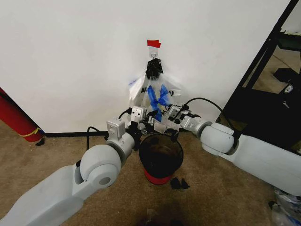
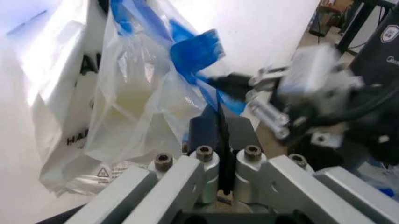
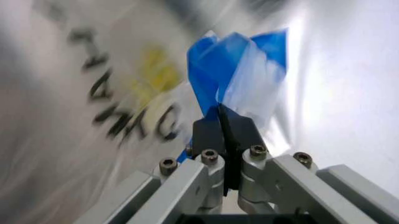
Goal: Pick up the garbage bag from the wall and place it over the trash bin.
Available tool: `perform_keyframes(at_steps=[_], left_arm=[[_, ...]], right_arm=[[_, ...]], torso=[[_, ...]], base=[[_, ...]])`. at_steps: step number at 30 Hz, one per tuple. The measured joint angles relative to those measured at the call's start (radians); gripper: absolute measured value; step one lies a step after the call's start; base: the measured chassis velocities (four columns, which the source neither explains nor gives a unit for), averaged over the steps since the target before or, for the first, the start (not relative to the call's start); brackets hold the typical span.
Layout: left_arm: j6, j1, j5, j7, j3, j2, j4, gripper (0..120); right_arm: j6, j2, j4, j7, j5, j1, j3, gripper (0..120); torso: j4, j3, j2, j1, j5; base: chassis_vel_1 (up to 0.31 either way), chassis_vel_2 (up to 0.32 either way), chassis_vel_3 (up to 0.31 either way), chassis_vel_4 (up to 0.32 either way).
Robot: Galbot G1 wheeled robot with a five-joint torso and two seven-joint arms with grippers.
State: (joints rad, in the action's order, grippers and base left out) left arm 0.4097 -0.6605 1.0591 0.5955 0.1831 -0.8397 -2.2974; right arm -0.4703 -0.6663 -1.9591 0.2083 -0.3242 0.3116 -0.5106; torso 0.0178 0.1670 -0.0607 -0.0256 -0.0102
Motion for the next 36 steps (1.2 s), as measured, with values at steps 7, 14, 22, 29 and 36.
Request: perform_keyframes(at_steps=[7,14,22,29,36], left_arm=[[-0.012,-0.039,-0.011,-0.007,-0.039,0.005,-0.001,0],[-0.025,-0.099,-0.021,-0.012,-0.089,0.012,-0.013,0],[-0.045,-0.195,-0.018,-0.013,-0.162,0.027,-0.067,0],[-0.051,-0.267,-0.006,-0.014,-0.206,0.051,-0.134,0],[-0.05,-0.347,0.007,-0.005,-0.257,0.067,-0.189,0]], right_arm=[[0.285,-0.011,-0.042,0.04,-0.189,0.356,0.349,0],[0.456,-0.082,-0.096,0.048,-0.385,0.599,0.543,0],[0.496,-0.244,-0.15,-0.002,-0.605,0.774,0.69,0],[0.531,-0.292,-0.197,-0.065,-0.617,0.904,0.776,0],[0.557,-0.283,-0.251,-0.103,-0.55,1.038,0.834,0]], torso=[[0.0007,0.0,0.0,0.0,0.0003],[0.0005,0.0,0.0,0.0,0.0002],[0.0006,0.0,0.0,0.0,-0.0001],[0.0001,0.0,0.0,0.0,0.0001],[0.0003,0.0,0.0,0.0,0.0]], base=[[0.0,0.0,0.0,0.0],[0.0,0.0,0.0,0.0],[0.0,0.0,0.0,0.0],[0.0,0.0,0.0,0.0],[0.0,0.0,0.0,0.0]])
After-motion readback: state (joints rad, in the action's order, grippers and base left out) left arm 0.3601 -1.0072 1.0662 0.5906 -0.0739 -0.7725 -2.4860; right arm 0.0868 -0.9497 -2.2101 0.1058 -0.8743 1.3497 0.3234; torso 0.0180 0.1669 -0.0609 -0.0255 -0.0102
